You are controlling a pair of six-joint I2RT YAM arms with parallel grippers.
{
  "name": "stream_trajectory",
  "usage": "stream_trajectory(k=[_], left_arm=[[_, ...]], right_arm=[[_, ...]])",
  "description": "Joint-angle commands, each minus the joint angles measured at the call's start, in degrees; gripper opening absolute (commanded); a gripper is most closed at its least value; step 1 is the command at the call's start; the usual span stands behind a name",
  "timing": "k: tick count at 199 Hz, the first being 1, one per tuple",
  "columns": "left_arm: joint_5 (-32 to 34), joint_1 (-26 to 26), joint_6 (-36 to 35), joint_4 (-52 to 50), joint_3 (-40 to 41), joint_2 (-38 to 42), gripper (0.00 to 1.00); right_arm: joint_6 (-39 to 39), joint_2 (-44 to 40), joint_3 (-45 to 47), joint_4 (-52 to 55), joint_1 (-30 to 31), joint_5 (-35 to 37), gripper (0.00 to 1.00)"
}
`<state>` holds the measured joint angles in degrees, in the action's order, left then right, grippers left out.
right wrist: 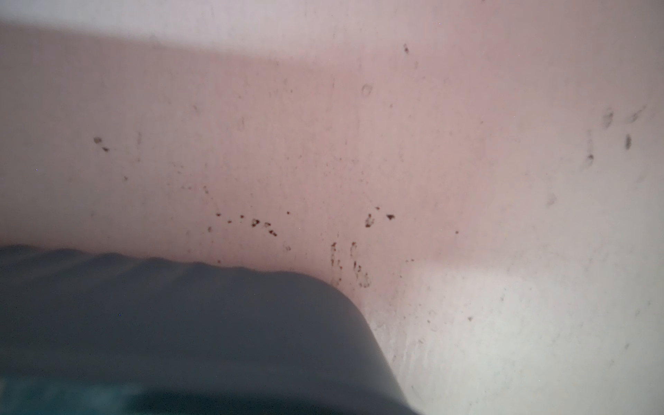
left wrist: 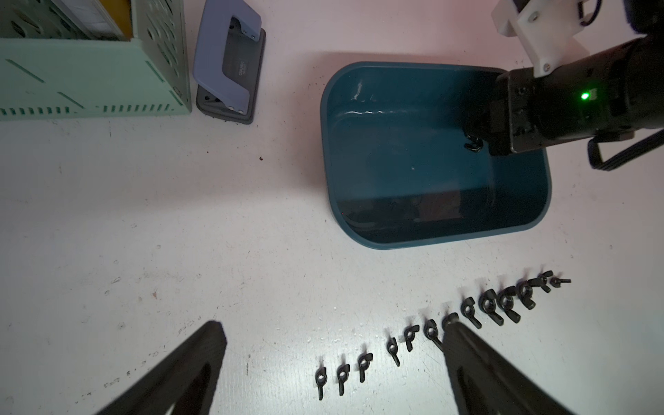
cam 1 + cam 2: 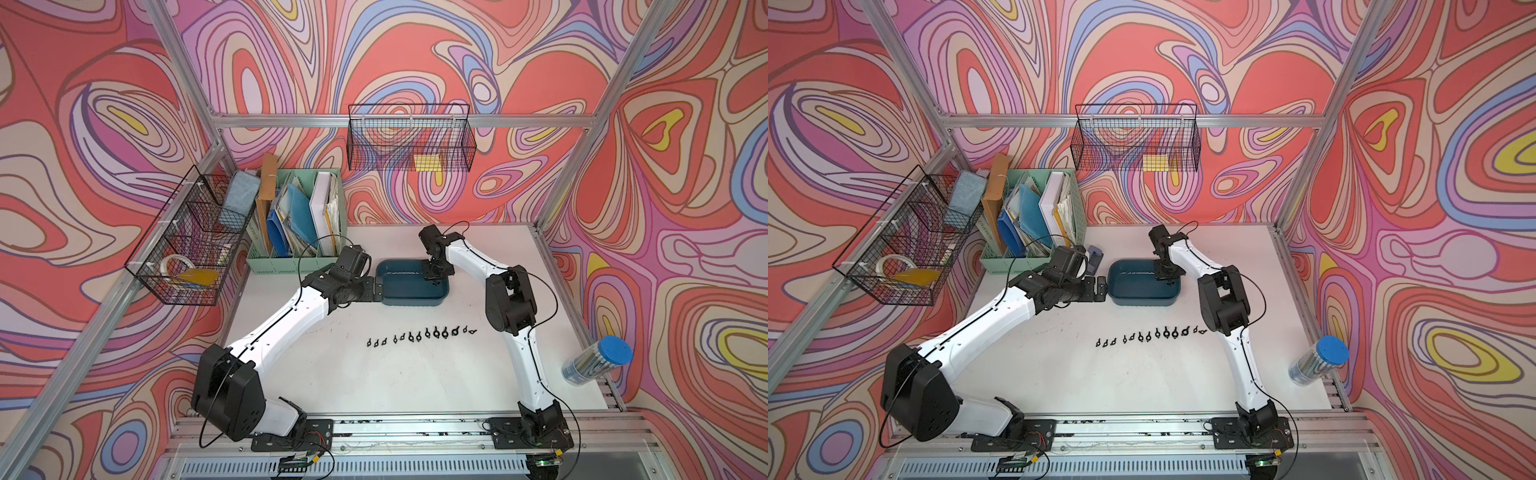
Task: Take out the wing nut from the storage box
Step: Pick up the wing nut from the storage box, then place the wing nut at the center of the board.
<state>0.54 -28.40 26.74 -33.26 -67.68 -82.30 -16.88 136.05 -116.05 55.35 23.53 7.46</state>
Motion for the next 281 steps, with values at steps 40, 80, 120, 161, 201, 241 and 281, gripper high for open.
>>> stream_trajectory(k=[40, 80, 120, 161, 201, 241, 281], left_arm=[[-1.6, 0.5, -0.3, -0.3, 0.1, 1.3, 0.99], [-2.7, 0.5, 0.5, 2.3, 3.0, 4.3, 0.99], [-4.4, 0.5, 1.4, 2.5, 3.2, 3.9, 0.99], [-7.5, 0.5, 2.4, 3.8, 2.8, 2.8, 0.99], [-9.7, 0.5, 3.4, 4.2, 2.4, 1.6, 0.99], [-10.3, 0.5, 4.0, 4.0, 2.0, 1.2, 0.99], [-10.2, 0.4, 3.9, 3.2, 1.8, 1.7, 0.99]], right_arm=[[-4.7, -11.8, 6.1, -2.0, -0.3, -1.8, 0.00], [-7.9, -20.4, 14.4, -3.6, -0.8, -2.2, 0.00], [-11.6, -30.5, 25.9, -5.2, -1.9, -1.4, 0.00], [-15.1, -40.7, 39.0, -6.5, -3.5, -0.5, 0.00], [-18.3, -46.8, 51.1, -8.7, -6.4, -1.6, 0.00], [-19.9, -47.7, 59.9, -12.7, -9.8, -4.0, 0.00], [-20.6, -45.8, 64.0, -15.9, -11.4, -4.9, 0.00]])
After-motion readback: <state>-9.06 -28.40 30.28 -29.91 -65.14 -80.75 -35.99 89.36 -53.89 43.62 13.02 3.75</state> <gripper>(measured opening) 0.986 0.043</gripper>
